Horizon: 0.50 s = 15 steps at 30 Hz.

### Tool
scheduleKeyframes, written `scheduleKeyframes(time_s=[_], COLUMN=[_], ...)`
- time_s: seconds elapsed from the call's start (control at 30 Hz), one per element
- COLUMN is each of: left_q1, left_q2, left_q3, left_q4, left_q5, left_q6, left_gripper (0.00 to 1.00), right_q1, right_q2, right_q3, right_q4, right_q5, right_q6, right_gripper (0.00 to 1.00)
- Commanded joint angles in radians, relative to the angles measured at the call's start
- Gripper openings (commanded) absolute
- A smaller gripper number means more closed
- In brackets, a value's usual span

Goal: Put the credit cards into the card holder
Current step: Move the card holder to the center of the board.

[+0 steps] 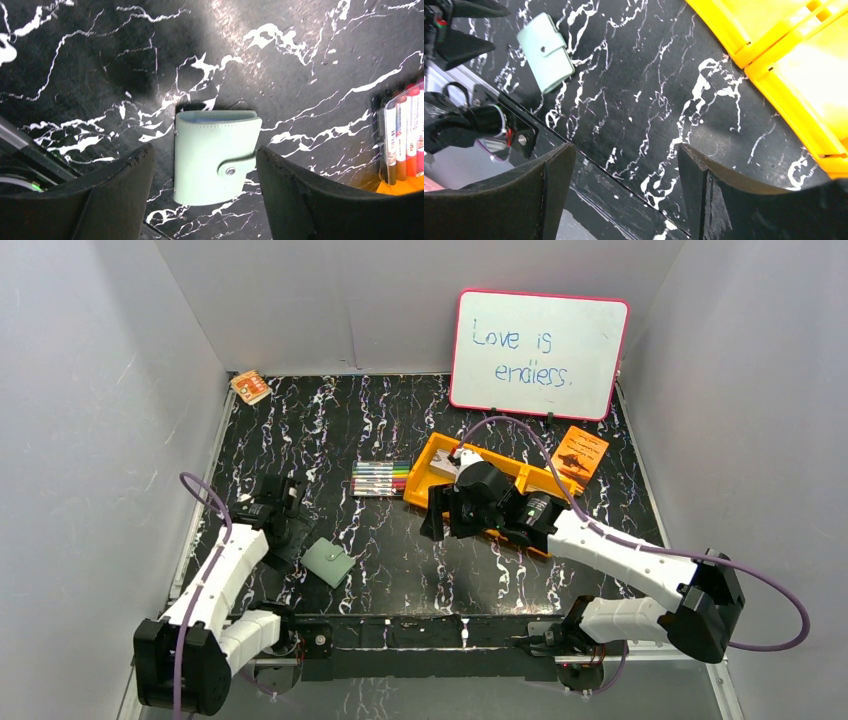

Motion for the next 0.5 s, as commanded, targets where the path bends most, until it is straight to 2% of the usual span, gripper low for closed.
scheduleKeyframes(time_s=[0.0, 0.23, 0.4, 0.47], left_q1=[0.062, 0.064, 0.056, 0.030], left_q2=[0.039, 0.179, 0.203, 0.188], left_q3=[-0.001, 0.001, -0.065, -0.086], left_q4=[0.073, 0.176, 0.268, 0.285], left_q5=[0.026, 0.038, 0.170, 0.185], left_q6=[0.060, 0.128, 0.177, 0.180], left_gripper=[0.69, 0.57, 0.45, 0.43], right_q1=[0.018, 0.034, 0.036, 0.037], right_q2=[-0.017, -0.095, -0.159, -0.180], right_q3=[-0.023, -0.089, -0.133, -0.148], right_q4=[0.129, 0.125, 0.084, 0.066], right_q5=[0.021, 0.030, 0.045, 0.050], right_q6=[0.062, 0.085, 0.093, 0.096], right_gripper=[0.81, 0.79, 0.79, 0.78])
